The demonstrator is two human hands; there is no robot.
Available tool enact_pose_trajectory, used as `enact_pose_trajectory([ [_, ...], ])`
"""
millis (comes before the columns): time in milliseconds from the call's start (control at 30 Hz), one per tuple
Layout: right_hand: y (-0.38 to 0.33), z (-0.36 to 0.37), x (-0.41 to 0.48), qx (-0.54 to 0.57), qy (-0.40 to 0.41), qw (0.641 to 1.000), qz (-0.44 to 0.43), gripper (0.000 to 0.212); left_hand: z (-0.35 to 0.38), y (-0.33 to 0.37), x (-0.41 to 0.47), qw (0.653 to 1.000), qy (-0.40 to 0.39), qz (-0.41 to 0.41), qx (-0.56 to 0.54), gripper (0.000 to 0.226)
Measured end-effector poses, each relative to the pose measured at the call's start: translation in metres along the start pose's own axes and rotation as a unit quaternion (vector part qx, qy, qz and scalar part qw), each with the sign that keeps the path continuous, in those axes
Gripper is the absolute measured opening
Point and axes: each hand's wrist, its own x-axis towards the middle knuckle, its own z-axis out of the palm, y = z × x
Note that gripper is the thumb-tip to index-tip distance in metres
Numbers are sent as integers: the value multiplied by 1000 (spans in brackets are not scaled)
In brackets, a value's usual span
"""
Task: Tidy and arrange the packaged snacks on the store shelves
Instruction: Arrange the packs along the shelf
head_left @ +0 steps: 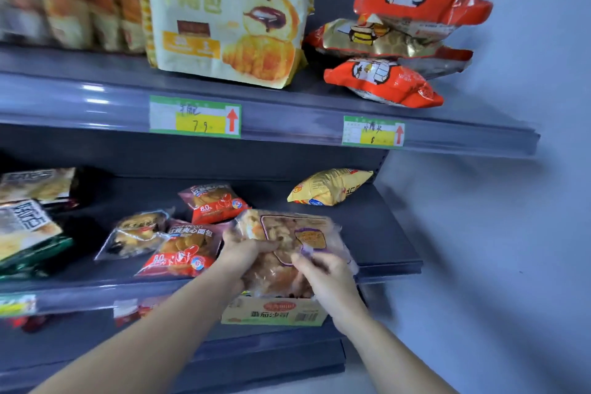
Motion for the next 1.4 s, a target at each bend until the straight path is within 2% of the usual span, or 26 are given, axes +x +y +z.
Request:
enact_pose_trajectory([
  [100, 3, -7, -9, -33, 153, 987, -27, 39, -44, 8, -34, 999, -14, 49, -14, 94],
  [167, 3, -11, -12, -48, 213, 976, -22, 21, -75, 12, -59, 996, -23, 82, -17, 92],
  [200, 2, -10, -15, -37, 207, 978, -5, 9, -90, 14, -72, 995, -27, 95, -21, 90],
  [233, 1, -8, -17, -22, 182, 983, 20, 23, -106, 16, -85, 993, -28, 110, -25, 89],
  [300, -4, 1, -20, 31, 86, 993, 78, 58, -134, 20, -112, 989, -24, 144, -29, 80],
  [367, -14, 15, -27, 98, -16, 988, 115, 82, -158, 24, -141, 985, -22, 167, -44, 72],
  [400, -21, 24, -30, 117, -60, 986, 106, 86, -170, 26, -155, 983, -20, 176, -54, 69],
  [500, -51, 52, -52, 120, -170, 978, 10, 73, -205, 31, -195, 976, -6, 205, -70, 76],
  [600, -88, 78, -73, 144, -219, 964, -52, 79, -240, 35, -232, 964, 39, 252, -80, 67],
  [700, -125, 107, -95, 173, -226, 953, -106, 86, -274, 41, -259, 950, 86, 277, -118, 47],
  [833, -178, 148, -128, 217, -214, 937, -171, 69, -321, 56, -283, 935, 132, 293, -150, 73],
  [967, -230, 190, -150, 270, -198, 923, -190, 39, -361, 75, -304, 908, 174, 335, -184, 61],
  [1067, -264, 228, -166, 308, -193, 916, -171, 29, -398, 89, -318, 892, 187, 363, -193, 52],
  [1167, -294, 272, -180, 333, -189, 910, -159, 26, -439, 103, -337, 878, 239, 372, -183, 61],
  [1267, -326, 316, -196, 353, -181, 903, -162, 23, -477, 116, -351, 856, 299, 398, -140, 86],
  [1367, -353, 357, -208, 377, -176, 896, -152, 14, -508, 126, -361, 813, 365, 445, -89, 64],
  [1400, -361, 368, -212, 384, -179, 894, -145, 12, -518, 129, -362, 800, 390, 451, -65, 65],
])
